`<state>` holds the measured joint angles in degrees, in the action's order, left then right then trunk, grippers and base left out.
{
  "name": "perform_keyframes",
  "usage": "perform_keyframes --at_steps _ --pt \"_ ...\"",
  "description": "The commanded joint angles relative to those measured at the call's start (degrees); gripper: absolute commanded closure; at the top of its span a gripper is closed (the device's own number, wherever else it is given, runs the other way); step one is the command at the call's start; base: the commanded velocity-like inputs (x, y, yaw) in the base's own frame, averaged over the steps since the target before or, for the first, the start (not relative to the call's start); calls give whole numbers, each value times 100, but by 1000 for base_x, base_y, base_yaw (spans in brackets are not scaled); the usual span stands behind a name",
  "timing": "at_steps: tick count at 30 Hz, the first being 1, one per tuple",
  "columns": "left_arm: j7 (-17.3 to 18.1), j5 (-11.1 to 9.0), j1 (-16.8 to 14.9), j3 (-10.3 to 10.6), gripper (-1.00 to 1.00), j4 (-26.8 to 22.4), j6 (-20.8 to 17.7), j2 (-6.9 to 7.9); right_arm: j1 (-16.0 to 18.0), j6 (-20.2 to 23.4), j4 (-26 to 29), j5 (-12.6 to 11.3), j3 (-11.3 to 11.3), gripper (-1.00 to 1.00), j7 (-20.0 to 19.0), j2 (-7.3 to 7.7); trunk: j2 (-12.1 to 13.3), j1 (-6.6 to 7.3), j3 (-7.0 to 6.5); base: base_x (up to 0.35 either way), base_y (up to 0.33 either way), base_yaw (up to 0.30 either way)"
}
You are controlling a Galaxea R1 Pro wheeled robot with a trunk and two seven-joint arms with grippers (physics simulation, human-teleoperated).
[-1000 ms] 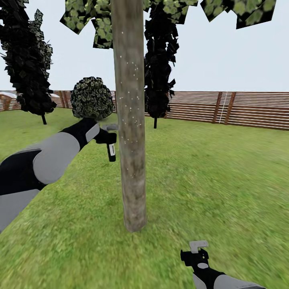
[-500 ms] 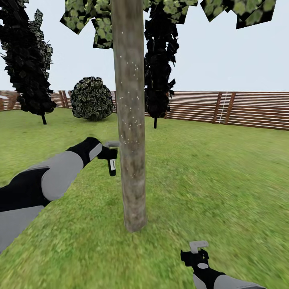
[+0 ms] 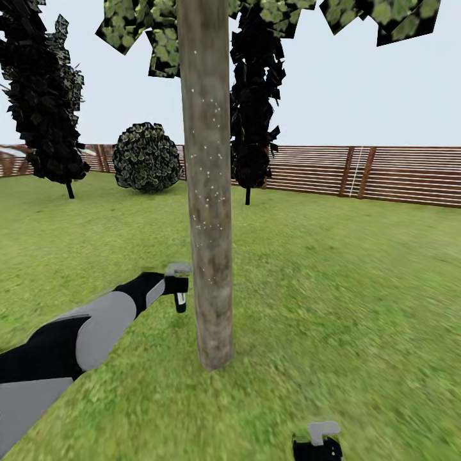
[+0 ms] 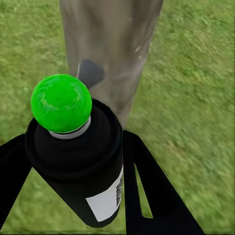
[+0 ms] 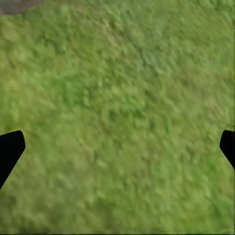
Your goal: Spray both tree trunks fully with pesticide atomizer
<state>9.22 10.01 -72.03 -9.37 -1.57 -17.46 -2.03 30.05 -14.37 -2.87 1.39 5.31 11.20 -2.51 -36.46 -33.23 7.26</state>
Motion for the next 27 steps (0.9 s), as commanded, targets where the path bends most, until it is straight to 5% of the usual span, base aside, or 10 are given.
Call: perform_keyframes --at_steps 1,10,16,27 --pt "20 47 218 -65 100 -17 178 5 -83 -27 -27 19 50 -100 31 -4 -9 -2 8 0 0 0" --pt "19 22 1430 -69 100 -16 1446 10 -208 -25 -29 13 50 -100 23 -22 -9 -2 8 0 0 0" --pt "19 23 1636 -74 100 -22 1608 10 -271 -28 -29 11 50 -100 22 -29 -9 -2 8 0 94 0" --pt "23 27 1707 -74 100 -26 1623 10 -280 -28 -29 10 50 -100 21 -30 -9 -2 8 0 327 0"
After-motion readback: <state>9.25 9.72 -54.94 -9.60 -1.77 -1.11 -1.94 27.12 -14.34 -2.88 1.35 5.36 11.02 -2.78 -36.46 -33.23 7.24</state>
